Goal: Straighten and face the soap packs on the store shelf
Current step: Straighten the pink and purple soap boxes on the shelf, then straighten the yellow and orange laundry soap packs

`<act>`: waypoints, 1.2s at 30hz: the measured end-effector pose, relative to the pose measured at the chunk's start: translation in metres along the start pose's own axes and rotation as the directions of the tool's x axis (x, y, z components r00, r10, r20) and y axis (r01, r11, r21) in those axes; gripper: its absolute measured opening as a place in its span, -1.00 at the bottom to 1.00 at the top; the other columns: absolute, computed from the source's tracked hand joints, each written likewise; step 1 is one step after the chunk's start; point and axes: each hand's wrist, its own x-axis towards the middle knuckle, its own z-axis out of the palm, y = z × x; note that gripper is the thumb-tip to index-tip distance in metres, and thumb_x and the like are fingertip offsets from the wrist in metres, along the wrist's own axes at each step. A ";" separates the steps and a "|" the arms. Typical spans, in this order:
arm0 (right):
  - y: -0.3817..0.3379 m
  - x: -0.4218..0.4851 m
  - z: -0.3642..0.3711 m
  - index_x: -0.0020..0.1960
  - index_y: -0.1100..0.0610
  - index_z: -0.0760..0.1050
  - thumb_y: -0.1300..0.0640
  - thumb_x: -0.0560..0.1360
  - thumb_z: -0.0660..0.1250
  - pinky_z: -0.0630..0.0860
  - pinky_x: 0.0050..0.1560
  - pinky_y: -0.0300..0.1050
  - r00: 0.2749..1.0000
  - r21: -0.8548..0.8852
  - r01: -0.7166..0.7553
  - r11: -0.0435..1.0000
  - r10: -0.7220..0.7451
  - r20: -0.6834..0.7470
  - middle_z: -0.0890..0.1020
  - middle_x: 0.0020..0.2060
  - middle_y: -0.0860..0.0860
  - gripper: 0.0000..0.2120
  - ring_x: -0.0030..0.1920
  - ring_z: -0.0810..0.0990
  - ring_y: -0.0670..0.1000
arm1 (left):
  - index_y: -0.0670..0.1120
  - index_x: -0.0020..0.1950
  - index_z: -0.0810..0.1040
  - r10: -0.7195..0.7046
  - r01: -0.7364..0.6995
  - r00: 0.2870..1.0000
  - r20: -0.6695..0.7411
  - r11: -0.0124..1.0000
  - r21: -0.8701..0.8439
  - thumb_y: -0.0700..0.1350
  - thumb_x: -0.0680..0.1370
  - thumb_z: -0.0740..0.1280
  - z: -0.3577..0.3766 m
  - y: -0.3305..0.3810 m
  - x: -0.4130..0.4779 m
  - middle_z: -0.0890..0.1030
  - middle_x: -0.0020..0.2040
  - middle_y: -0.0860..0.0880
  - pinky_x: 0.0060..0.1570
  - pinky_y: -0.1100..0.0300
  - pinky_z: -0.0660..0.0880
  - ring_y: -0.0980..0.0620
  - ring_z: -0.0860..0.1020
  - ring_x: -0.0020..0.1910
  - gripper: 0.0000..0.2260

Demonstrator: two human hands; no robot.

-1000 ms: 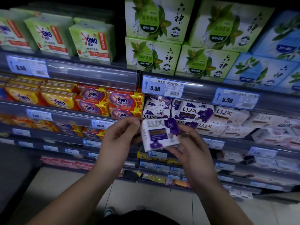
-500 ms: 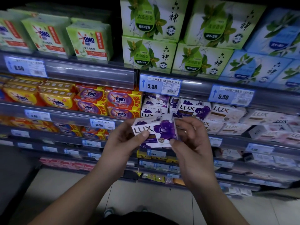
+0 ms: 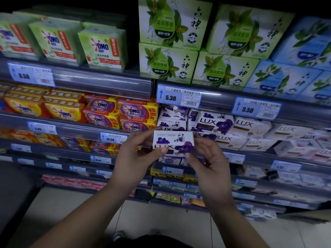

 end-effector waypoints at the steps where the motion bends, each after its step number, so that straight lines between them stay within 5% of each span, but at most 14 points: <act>1: 0.000 0.002 0.003 0.20 0.04 0.59 0.41 0.54 0.40 0.58 0.19 -0.23 1.000 -0.026 0.000 1.000 0.000 -0.008 0.72 0.15 -0.05 -0.65 0.23 0.65 -0.09 | 0.11 0.32 0.62 0.007 -0.007 1.000 -0.013 1.000 0.003 0.02 0.43 0.53 0.002 -0.001 0.003 0.64 0.18 -0.01 0.14 0.06 0.62 0.02 0.61 0.20 -0.56; 3: 0.000 0.006 0.008 0.28 -0.05 0.58 0.30 0.57 0.40 0.57 0.22 -0.26 1.000 -0.089 -0.007 0.996 0.005 -0.026 0.67 0.22 -0.07 -0.64 0.25 0.61 -0.17 | 0.09 0.33 0.57 0.027 -0.027 0.998 -0.060 1.000 0.009 -0.09 0.49 0.53 0.009 -0.002 0.010 0.64 0.15 0.21 0.05 0.39 0.57 0.30 0.59 0.18 -0.59; 5: 0.000 0.013 0.013 0.31 -0.23 0.53 0.24 0.60 0.39 0.54 0.19 -0.37 0.999 -0.171 -0.012 0.985 0.006 -0.033 0.59 0.26 -0.08 -0.57 0.23 0.56 -0.28 | 0.05 0.24 0.52 0.027 -0.027 0.993 -0.116 1.000 0.007 -0.16 0.52 0.51 0.015 -0.002 0.020 0.63 0.10 0.25 -0.01 0.51 0.50 0.37 0.59 0.10 -0.65; 8: 0.004 0.020 0.015 0.37 -0.33 0.42 0.24 0.63 0.34 0.48 0.05 -0.53 0.998 -0.179 -0.061 0.982 0.053 -0.046 0.55 0.25 -0.08 -0.48 0.19 0.54 -0.33 | 0.08 0.25 0.52 0.045 -0.041 0.994 -0.104 0.998 0.048 -0.17 0.55 0.48 0.022 -0.004 0.029 0.66 0.16 0.09 0.10 0.39 0.52 0.22 0.61 0.17 -0.67; 12: 0.010 0.023 0.013 0.48 -0.23 0.36 0.23 0.64 0.32 0.47 -0.02 -0.56 0.991 -0.174 -0.128 0.976 0.120 -0.054 0.53 0.29 -0.20 -0.47 0.24 0.51 -0.37 | 0.11 0.53 0.39 0.080 -0.075 0.997 -0.023 0.983 0.166 -0.18 0.58 0.45 0.025 -0.010 0.036 0.49 0.39 0.06 0.07 0.51 0.46 0.18 0.49 0.33 -0.45; 18: 0.013 0.020 0.012 0.53 -0.05 0.35 0.25 0.63 0.31 0.44 0.00 -0.59 0.994 -0.216 -0.114 0.970 0.111 -0.023 0.47 0.40 -0.09 -0.49 0.33 0.46 -0.33 | 0.11 0.48 0.39 0.037 -0.041 0.999 0.029 0.988 0.148 -0.25 0.60 0.38 0.025 -0.017 0.040 0.48 0.36 0.23 0.33 0.37 0.44 0.40 0.42 0.34 -0.49; 21: 0.015 0.020 0.011 0.54 0.04 0.34 0.30 0.63 0.29 0.46 0.00 -0.56 0.996 -0.270 -0.091 0.959 0.091 -0.013 0.38 0.40 -0.02 -0.49 0.36 0.48 -0.15 | 0.16 0.54 0.34 0.056 -0.068 0.997 0.055 0.965 0.254 -0.20 0.62 0.36 0.027 -0.021 0.037 0.42 0.41 0.15 0.24 0.41 0.40 0.33 0.41 0.34 -0.46; 29: 0.023 0.029 0.014 0.55 -0.12 0.32 0.24 0.64 0.29 0.50 -0.03 -0.53 0.983 -0.262 -0.142 0.955 0.167 0.078 0.41 0.46 -0.13 -0.46 0.24 0.51 -0.36 | 0.25 0.56 0.27 0.036 -0.052 0.997 0.065 0.965 0.258 -0.10 0.54 0.33 0.028 -0.024 0.036 0.43 0.43 0.15 0.20 0.30 0.44 0.39 0.39 0.34 -0.38; 33: 0.022 0.031 0.017 0.55 -0.07 0.33 0.27 0.64 0.29 0.51 0.02 -0.50 0.982 -0.263 -0.138 0.955 0.166 0.089 0.37 0.53 -0.13 -0.47 0.24 0.54 -0.33 | 0.16 0.57 0.30 0.027 -0.044 0.997 0.072 0.970 0.239 -0.22 0.58 0.38 0.025 -0.026 0.034 0.45 0.44 0.18 0.08 0.48 0.47 0.41 0.39 0.36 -0.39; 36: 0.020 0.028 0.021 0.51 -0.01 0.39 0.28 0.64 0.29 0.51 0.02 -0.48 0.985 -0.276 -0.117 0.954 0.147 0.093 0.44 0.48 -0.05 -0.52 0.19 0.58 -0.28 | 0.09 0.48 0.43 0.043 -0.048 0.999 0.028 0.973 0.225 -0.23 0.58 0.39 0.016 -0.024 0.030 0.55 0.32 0.14 0.05 0.41 0.52 0.29 0.49 0.32 -0.50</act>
